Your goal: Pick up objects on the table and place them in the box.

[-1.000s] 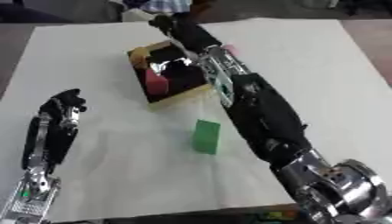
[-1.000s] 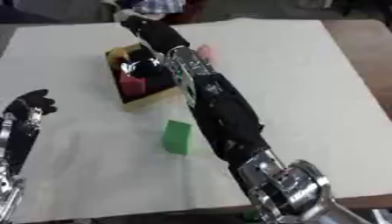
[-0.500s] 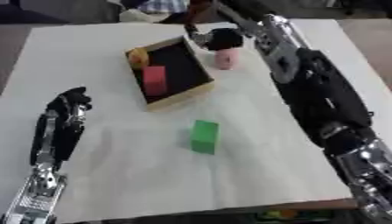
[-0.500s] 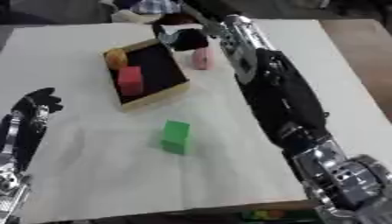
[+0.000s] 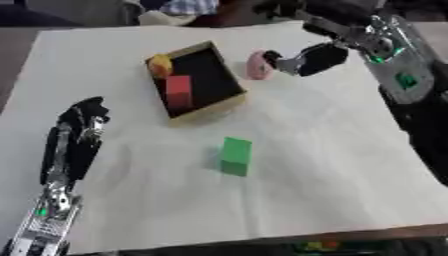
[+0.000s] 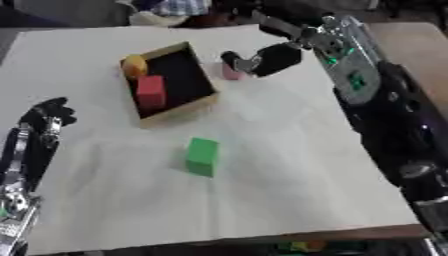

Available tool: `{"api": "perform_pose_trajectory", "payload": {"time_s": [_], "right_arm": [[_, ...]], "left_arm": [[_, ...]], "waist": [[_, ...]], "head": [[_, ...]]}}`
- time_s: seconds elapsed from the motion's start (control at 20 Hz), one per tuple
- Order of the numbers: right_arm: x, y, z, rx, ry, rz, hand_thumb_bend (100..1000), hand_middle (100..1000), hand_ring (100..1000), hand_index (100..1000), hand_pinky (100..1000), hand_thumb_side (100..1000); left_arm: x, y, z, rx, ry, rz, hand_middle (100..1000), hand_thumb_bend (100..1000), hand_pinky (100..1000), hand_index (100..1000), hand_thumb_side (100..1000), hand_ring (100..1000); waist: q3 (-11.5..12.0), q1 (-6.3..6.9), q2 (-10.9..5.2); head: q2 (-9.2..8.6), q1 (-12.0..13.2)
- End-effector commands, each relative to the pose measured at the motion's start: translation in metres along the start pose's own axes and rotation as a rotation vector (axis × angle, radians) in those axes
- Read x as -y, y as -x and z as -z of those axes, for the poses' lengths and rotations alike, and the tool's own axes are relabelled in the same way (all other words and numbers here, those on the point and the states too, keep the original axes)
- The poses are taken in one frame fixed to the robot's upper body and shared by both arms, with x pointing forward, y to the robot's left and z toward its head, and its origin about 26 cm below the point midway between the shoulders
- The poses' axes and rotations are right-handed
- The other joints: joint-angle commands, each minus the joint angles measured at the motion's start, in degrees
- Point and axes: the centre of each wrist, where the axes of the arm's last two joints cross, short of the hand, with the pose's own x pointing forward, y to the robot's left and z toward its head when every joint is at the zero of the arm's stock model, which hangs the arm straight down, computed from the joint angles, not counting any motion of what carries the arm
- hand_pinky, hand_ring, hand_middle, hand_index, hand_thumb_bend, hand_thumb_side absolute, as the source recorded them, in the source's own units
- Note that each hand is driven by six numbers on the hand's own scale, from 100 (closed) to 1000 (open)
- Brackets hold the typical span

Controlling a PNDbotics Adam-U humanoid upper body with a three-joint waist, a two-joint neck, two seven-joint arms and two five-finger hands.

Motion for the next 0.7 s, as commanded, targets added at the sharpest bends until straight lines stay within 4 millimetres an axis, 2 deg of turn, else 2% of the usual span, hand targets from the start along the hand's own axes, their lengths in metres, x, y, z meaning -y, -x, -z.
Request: {"api": "perform_pose_trajectory", "payload": {"time_s": [0.05, 0.3, 0.7], "right_arm": [[0.009, -0.004, -0.005, 0.034, -0.061, -0.019, 225, 927, 884, 1000, 877, 574], [0.0, -0.011, -0.001, 0.1, -0.213, -0.024, 282, 941, 902, 1000, 885, 553], [-0.026, -0.015, 0.016, 0.154, -0.406, -0.028, 282, 950, 911, 1000, 888, 567]], "left_arm": [[-0.009, -0.002, 0.003, 0.018, -0.012, 0.03, 612, 139, 771, 796, 820, 640], [-0.009, -0.001, 0.003, 0.017, -0.008, 0.033, 612, 139, 771, 797, 820, 641], [-0.009, 0.0, 0.002, 0.014, -0.002, 0.033, 613, 138, 772, 797, 822, 642]], "waist": [[-0.1, -0.91, -1.02], [-0.3, -1.21, -1.18], [-0.3, -1.46, -1.44]], "head": [[-0.14, -0.1], [-0.14, -0.4], [-0.14, -0.4]]}}
